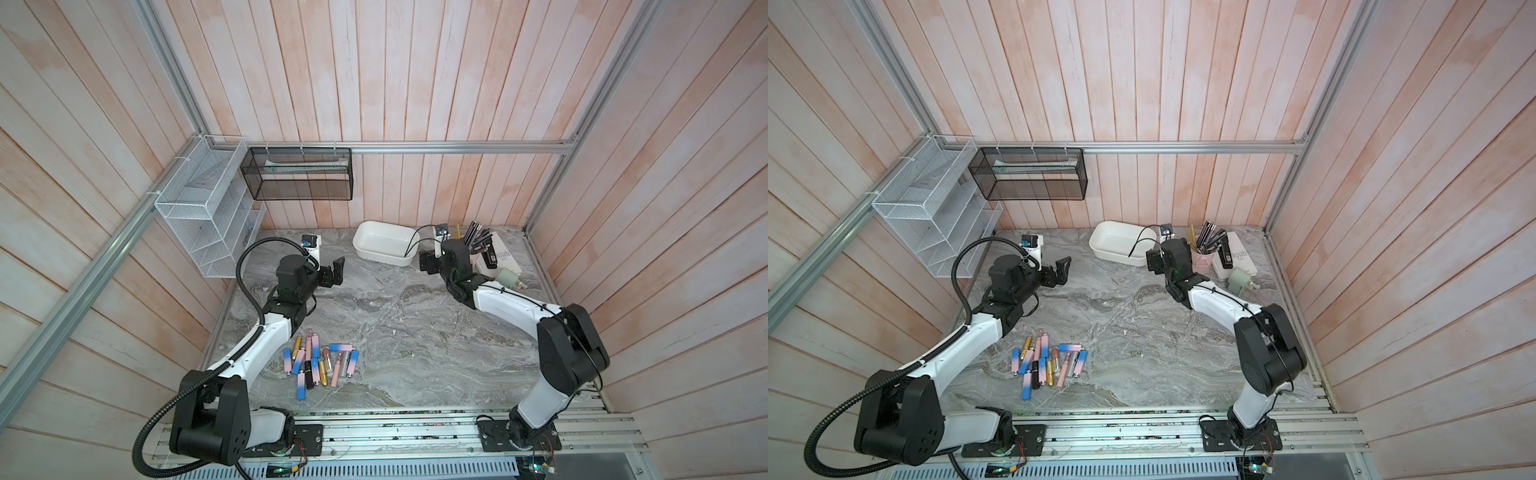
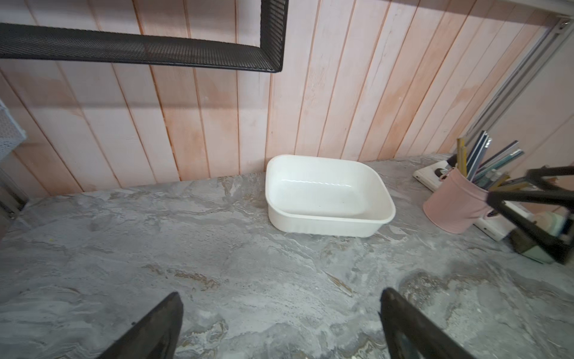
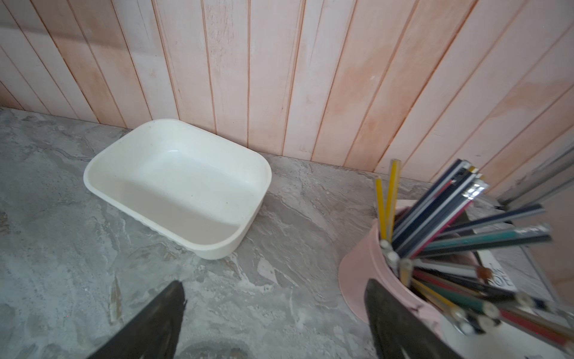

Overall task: Put the lipstick into the storage box
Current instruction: Move the storage box to the center of the board.

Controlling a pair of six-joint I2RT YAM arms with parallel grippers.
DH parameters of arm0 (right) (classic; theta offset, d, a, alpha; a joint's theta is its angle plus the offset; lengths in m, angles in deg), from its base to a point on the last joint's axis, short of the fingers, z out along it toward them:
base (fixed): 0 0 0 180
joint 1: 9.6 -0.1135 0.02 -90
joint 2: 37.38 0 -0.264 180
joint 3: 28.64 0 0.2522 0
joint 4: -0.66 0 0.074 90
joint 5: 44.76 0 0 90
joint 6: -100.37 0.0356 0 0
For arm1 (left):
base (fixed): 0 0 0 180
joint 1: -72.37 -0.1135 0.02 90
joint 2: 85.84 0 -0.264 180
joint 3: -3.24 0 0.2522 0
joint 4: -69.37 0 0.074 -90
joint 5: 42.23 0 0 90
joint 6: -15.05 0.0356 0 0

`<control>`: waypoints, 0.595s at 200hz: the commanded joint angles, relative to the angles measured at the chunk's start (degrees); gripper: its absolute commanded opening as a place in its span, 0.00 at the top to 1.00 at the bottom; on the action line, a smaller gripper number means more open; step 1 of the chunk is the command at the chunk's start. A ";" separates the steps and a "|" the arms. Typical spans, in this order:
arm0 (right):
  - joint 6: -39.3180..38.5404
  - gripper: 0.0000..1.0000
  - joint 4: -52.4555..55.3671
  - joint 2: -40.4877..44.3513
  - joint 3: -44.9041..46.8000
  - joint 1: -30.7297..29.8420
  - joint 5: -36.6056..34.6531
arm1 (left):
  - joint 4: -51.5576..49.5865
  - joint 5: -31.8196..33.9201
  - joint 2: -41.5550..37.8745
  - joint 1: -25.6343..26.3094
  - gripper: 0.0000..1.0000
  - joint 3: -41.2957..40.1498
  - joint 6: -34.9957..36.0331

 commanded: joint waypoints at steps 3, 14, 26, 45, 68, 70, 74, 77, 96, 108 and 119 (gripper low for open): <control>6.21 0.17 13.81 -9.00 -10.36 -0.11 0.59 | -4.55 -4.03 -0.15 0.42 0.00 1.89 -3.06; 7.46 0.21 17.26 -13.89 -16.30 -0.11 1.46 | -4.90 -4.55 -0.54 0.69 0.00 1.62 -3.66; 10.63 0.25 21.69 -18.88 -22.76 0.01 0.48 | -5.49 -4.33 -1.30 1.16 0.00 1.07 -3.79; 13.14 0.27 25.74 -24.79 -30.76 0.14 2.01 | -6.63 -3.74 -2.87 1.63 0.00 -0.04 -3.93; 15.61 0.27 28.01 -29.22 -36.73 0.51 1.38 | -8.09 -3.20 -4.95 1.73 0.00 -1.56 -3.69; 15.93 0.27 28.22 -29.58 -37.28 0.61 1.27 | -8.29 -3.10 -5.20 1.79 0.00 -1.70 -3.66; 16.59 0.27 28.73 -30.27 -38.29 0.82 1.32 | -8.55 -2.98 -5.50 1.72 0.00 -1.84 -3.70; 17.10 0.27 29.14 -30.80 -39.02 1.11 1.55 | -8.71 -2.84 -5.74 1.75 0.00 -2.01 -3.55; 19.18 0.28 30.14 -33.90 -42.60 2.59 4.31 | -9.69 -2.32 -6.81 1.80 0.00 -2.87 -3.20; 19.41 0.29 30.71 -36.07 -45.44 3.16 5.61 | -10.28 -2.06 -7.17 1.78 0.00 -3.09 -3.01; 19.53 0.31 31.87 -37.99 -48.68 3.51 6.27 | -10.78 -1.91 -7.28 1.76 0.00 -3.27 -2.85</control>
